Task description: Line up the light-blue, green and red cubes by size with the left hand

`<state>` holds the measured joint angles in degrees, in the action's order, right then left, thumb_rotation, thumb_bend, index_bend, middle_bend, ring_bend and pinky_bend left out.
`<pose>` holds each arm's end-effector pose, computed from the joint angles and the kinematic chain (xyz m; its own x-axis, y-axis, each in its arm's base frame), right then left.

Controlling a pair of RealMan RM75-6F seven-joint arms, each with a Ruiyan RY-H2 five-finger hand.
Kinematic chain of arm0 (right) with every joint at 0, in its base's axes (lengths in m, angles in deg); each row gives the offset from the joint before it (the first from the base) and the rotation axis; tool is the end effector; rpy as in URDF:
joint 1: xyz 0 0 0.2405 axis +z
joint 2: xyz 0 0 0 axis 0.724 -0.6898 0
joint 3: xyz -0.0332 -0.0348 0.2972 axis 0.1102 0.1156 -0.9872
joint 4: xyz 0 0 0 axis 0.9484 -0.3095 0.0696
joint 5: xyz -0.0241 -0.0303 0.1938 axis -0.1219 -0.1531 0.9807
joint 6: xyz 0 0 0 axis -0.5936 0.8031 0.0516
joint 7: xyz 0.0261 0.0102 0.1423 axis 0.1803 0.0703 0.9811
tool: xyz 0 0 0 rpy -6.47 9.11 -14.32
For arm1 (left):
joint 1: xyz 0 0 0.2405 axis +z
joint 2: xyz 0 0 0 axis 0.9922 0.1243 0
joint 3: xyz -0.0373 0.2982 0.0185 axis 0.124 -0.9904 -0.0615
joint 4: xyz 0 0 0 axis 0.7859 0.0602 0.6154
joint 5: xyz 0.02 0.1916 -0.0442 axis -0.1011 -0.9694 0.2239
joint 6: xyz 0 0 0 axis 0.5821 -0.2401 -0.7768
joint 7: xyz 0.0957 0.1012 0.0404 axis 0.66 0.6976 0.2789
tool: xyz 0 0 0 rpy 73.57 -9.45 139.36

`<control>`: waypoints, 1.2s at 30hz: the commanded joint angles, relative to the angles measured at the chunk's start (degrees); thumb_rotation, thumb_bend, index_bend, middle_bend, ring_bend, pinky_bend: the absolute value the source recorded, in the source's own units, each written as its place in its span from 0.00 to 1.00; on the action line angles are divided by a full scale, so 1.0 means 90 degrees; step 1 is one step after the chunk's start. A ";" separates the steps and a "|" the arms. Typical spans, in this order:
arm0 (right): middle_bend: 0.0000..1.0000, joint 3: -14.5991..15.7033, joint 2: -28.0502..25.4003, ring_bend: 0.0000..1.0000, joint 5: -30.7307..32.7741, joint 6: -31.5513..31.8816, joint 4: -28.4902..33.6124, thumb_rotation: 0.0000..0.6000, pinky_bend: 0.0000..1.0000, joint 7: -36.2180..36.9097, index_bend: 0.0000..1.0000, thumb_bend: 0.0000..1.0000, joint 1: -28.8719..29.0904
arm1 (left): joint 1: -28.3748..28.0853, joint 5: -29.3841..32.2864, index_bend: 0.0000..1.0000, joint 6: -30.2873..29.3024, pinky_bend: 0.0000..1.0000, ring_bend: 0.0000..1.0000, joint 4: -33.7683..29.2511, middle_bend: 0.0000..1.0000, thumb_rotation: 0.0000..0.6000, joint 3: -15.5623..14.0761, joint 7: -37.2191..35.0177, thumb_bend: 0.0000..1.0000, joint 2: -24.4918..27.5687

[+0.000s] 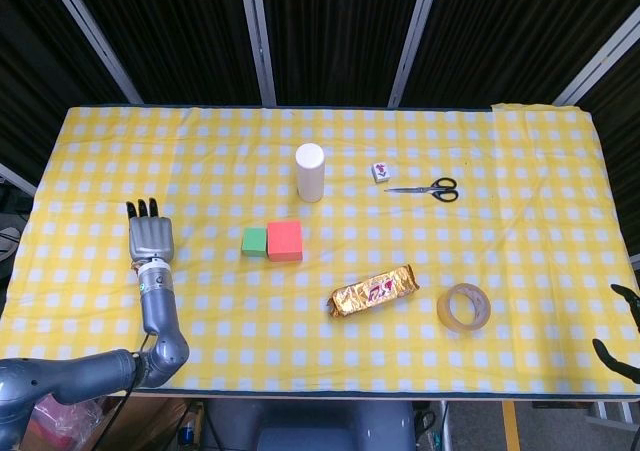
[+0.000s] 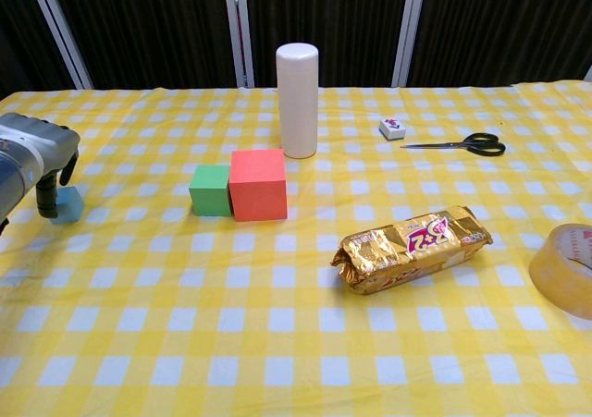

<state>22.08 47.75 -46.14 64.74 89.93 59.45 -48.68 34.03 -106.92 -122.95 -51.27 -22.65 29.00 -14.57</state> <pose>-0.3757 -0.1417 0.2455 0.3678 0.0089 0.9299 -0.9174 0.1669 0.3613 -0.2323 0.4059 -0.0148 0.7988 0.3876 0.4600 0.4404 0.1441 -0.8862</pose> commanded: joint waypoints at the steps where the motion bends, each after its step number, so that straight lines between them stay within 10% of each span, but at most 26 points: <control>1: 0.00 0.0000 -0.0001 0.02 0.0004 -0.0011 -0.0007 1.00 0.00 0.0012 0.19 0.32 0.0004 | -0.0025 -0.0034 0.44 0.0035 0.00 0.00 0.0049 0.00 1.00 0.0006 -0.0008 0.24 -0.0058; 36: 0.00 0.0007 -0.0020 0.02 0.0000 -0.0008 0.0020 1.00 0.00 0.0032 0.19 0.32 -0.0011 | -0.0128 -0.0712 0.52 -0.0257 0.00 0.00 -0.0512 0.00 1.00 0.0246 -0.0217 0.35 0.0037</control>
<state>22.15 47.57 -46.14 64.66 90.12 59.73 -48.78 33.45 -112.93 -124.58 -54.90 -21.05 26.58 -14.55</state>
